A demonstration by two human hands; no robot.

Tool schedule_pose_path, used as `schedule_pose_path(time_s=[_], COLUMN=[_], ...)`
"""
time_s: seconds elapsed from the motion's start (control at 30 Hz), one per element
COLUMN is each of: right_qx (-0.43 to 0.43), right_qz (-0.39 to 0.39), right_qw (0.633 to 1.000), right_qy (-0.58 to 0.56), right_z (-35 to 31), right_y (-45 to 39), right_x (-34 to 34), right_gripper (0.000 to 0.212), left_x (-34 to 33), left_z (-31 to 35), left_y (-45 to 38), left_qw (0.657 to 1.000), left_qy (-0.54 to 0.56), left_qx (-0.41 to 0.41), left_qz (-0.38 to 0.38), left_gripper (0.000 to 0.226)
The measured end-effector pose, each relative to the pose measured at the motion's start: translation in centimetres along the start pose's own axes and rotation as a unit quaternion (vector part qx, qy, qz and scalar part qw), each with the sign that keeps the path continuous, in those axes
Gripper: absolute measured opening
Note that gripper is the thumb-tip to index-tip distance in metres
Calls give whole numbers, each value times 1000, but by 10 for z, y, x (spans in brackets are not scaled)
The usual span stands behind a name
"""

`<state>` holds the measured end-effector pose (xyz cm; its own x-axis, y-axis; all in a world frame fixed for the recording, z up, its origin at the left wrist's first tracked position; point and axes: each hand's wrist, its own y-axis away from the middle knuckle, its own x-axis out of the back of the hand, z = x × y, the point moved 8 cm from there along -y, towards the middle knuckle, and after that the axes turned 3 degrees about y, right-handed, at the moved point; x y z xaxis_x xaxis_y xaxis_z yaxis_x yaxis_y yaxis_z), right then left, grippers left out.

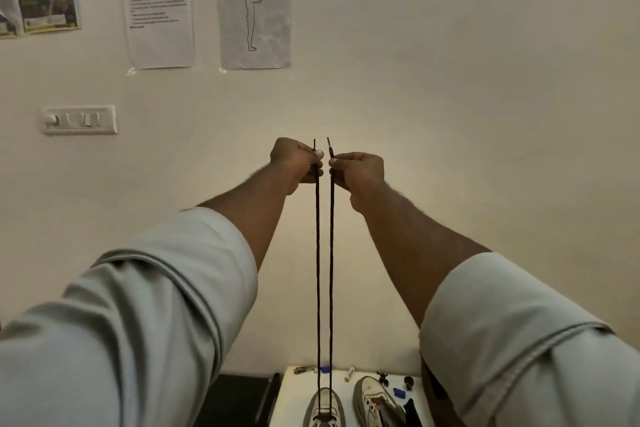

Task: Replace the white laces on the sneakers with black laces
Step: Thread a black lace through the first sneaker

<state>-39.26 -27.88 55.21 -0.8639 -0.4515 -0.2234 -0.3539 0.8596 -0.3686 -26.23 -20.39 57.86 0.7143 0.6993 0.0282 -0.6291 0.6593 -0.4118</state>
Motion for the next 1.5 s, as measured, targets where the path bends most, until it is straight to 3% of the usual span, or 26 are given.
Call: schedule_pose_path(time_s=[0.23, 0.4, 0.6, 0.83, 1.0, 1.07, 1.2, 1.33, 1.4, 1.5], right_qx=[-17, -68, -165, -277, -272, -250, -262, -305, -308, -318], right_qz=[-10, -10, -20, -8, -50, -65, -57, -41, -34, -50], right_qw=[1000, 997, 984, 949, 938, 932, 930, 929, 931, 930], right_qy=[14, 27, 58, 150, 211, 256, 252, 206, 191, 179], right_z=[7, 50, 180, 339, 403, 427, 480, 514, 520, 548], right_y=[18, 64, 123, 158, 156, 145, 128, 126, 128, 131], right_x=[16, 41, 73, 109, 118, 121, 128, 129, 130, 134], right_gripper=[16, 17, 22, 14, 10, 11, 9, 5, 7, 15], left_x=[-4, -3, -2, 6, -11, -2, 25, 7, -4, -9], left_z=[-11, -66, -219, -391, -447, -469, -529, -569, -576, -593], left_y=[40, 107, 186, 232, 242, 228, 200, 197, 203, 200], left_qw=[999, 992, 969, 918, 898, 911, 912, 907, 907, 919], left_qy=[45, 104, 98, -33, -194, -180, -79, -67, -38, -119], left_qx=[13, 61, 225, 393, 367, 359, 394, 415, 418, 376], left_qz=[-12, -19, -20, -30, -144, -90, 82, 34, 13, 23], left_gripper=[5, 7, 5, 8, 39, 43, 27, 10, 17, 29])
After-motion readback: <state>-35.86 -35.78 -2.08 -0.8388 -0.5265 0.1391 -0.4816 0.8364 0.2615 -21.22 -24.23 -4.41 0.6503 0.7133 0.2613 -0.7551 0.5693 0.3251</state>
